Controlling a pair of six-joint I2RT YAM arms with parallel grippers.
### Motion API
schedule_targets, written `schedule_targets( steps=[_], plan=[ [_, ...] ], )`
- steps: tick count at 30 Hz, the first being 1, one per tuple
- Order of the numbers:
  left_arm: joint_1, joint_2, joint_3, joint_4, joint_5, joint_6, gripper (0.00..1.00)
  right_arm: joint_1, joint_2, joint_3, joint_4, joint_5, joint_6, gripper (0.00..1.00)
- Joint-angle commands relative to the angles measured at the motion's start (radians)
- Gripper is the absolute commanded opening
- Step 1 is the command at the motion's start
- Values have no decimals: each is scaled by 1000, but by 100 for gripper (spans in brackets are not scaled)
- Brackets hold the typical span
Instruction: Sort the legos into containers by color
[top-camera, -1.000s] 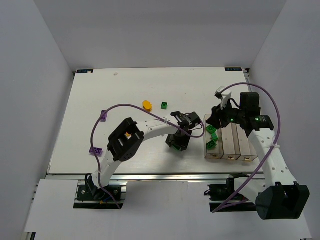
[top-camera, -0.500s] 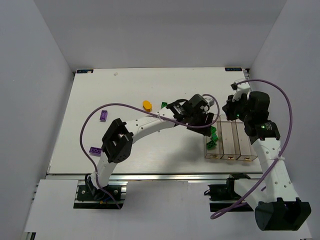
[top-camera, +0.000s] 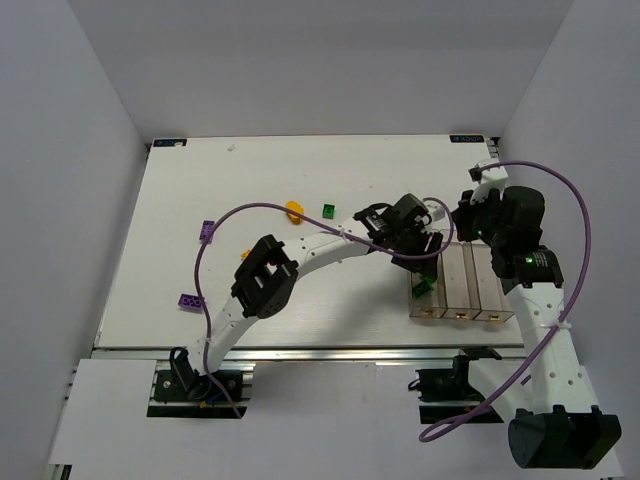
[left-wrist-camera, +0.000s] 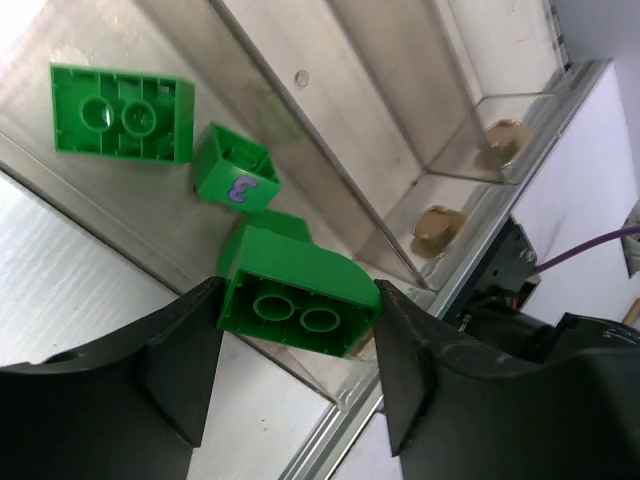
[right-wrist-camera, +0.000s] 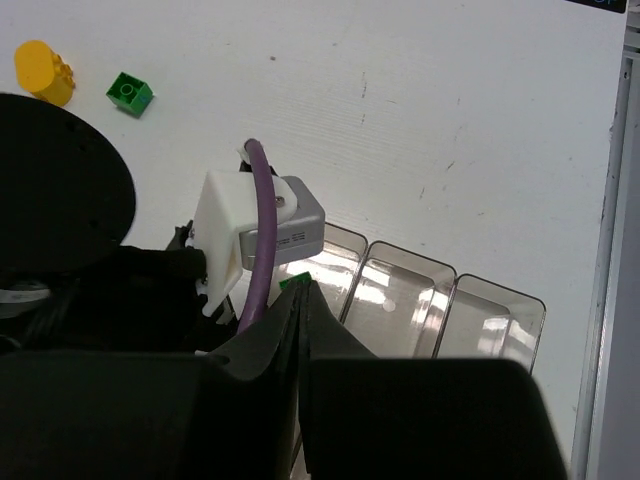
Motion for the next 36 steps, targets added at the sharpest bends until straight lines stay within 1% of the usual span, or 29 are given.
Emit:
schedule_targets(
  steps=[1, 4, 6, 7, 9, 10, 13, 15, 17, 18, 20, 21, 22, 23, 25, 28, 31, 34, 35, 36],
  plan=[
    [-1, -24, 43, -1, 33, 7, 69, -7, -15, -4, 47, 7, 9, 0],
    [-1, -23, 49, 3, 32, 7, 75, -10, -15, -8, 47, -5, 0, 0],
    [-1, -28, 53, 3, 32, 9, 77, -9, -14, -10, 45, -19, -12, 1],
    [-1, -34, 58, 7, 32, 9, 78, -9, -18, -10, 41, -42, -26, 8],
    [-1, -40, 61, 12, 32, 7, 79, -9, -18, -10, 38, -65, -38, 15],
    [-1, -42, 63, 18, 33, 6, 80, -9, -20, -10, 32, -91, -51, 20],
    [-1, -66, 66, 26, 35, -5, 80, -7, -25, -4, 30, -136, -57, 27],
    [8, -83, 64, 29, 29, -14, 77, -7, -26, 4, 32, -151, -57, 27],
    [17, -124, 43, 24, -13, -23, 71, -9, -31, 13, 44, -168, -48, 26],
    [27, -144, 26, 22, -34, -26, 62, -9, -32, 16, 53, -183, -45, 24],
    [40, -216, -40, 24, -100, -34, 49, -9, -35, 22, 73, -203, -34, 21],
    [56, -244, -72, 27, -119, -35, 37, -9, -35, 22, 84, -234, -32, 18],
    [65, -272, -104, 29, -155, -39, 33, -7, -35, 24, 90, -252, -31, 17],
    [76, -298, -170, 29, -177, -45, 29, -9, -34, 22, 99, -272, -29, 16],
    [106, -371, -238, 18, -220, -51, 26, -10, -28, 21, 128, -332, -26, 17],
    [149, -462, -379, 3, -251, -68, 25, -4, 6, 30, 153, -398, -17, 24],
    [177, -559, -520, -4, -295, -85, 26, 2, 76, 48, 165, -458, -12, 30],
    [206, -632, -633, -27, -327, -108, 32, 29, 199, 70, 145, -467, -14, 35],
    [206, -680, -655, -33, -365, -112, 41, 49, 281, 99, 131, -455, -20, 37],
    [217, -704, -675, -52, -399, -121, 50, 63, 329, 117, 121, -443, -22, 37]
  ],
)
